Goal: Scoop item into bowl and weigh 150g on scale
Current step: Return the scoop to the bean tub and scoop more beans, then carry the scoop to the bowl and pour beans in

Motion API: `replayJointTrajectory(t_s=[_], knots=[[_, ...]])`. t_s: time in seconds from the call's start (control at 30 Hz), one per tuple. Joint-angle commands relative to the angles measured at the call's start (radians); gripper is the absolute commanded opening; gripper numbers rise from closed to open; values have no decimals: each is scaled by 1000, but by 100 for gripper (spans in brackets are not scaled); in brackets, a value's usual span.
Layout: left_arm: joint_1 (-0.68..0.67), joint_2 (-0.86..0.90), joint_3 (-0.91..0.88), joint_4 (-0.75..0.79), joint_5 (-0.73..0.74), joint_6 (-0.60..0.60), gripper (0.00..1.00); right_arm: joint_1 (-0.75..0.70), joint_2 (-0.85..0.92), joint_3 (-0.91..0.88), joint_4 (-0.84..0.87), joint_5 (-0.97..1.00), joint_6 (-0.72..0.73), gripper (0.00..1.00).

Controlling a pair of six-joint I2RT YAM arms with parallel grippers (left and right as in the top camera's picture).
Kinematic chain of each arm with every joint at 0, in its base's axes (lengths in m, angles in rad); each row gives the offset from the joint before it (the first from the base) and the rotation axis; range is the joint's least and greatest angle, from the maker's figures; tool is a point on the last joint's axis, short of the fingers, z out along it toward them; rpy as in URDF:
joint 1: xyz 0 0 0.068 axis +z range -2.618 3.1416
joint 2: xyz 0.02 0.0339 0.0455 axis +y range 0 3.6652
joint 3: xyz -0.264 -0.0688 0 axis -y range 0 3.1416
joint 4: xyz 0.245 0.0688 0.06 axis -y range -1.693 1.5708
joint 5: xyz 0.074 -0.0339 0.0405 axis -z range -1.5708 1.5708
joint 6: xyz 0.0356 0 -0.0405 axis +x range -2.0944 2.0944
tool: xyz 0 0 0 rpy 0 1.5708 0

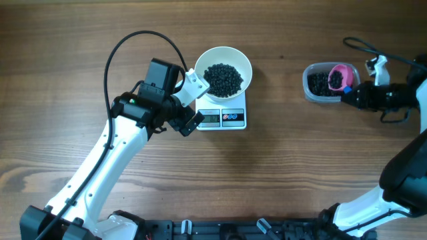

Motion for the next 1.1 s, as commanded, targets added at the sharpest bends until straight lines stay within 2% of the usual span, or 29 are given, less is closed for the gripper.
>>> replayJointTrajectory(t_s=[0.0,0.17,0.3,0.7,0.9,1.07], knots=[[2,-8,-4,-1,16,20,100,-3,16,-6,-1,-153,-1,4],[2,-8,-4,-1,16,20,100,0,12,-3,-8,-308,2,4],[2,-8,-3,-1,16,20,100,39,7,43,-48,-314,3,4],[2,-8,-4,-1,16,20,100,355,7,219,27,-261,195,4],[2,-8,-3,-1,16,20,100,519,7,275,75,-143,272,4],[2,-8,-4,-1,16,20,100,674,7,275,126,84,289,4]])
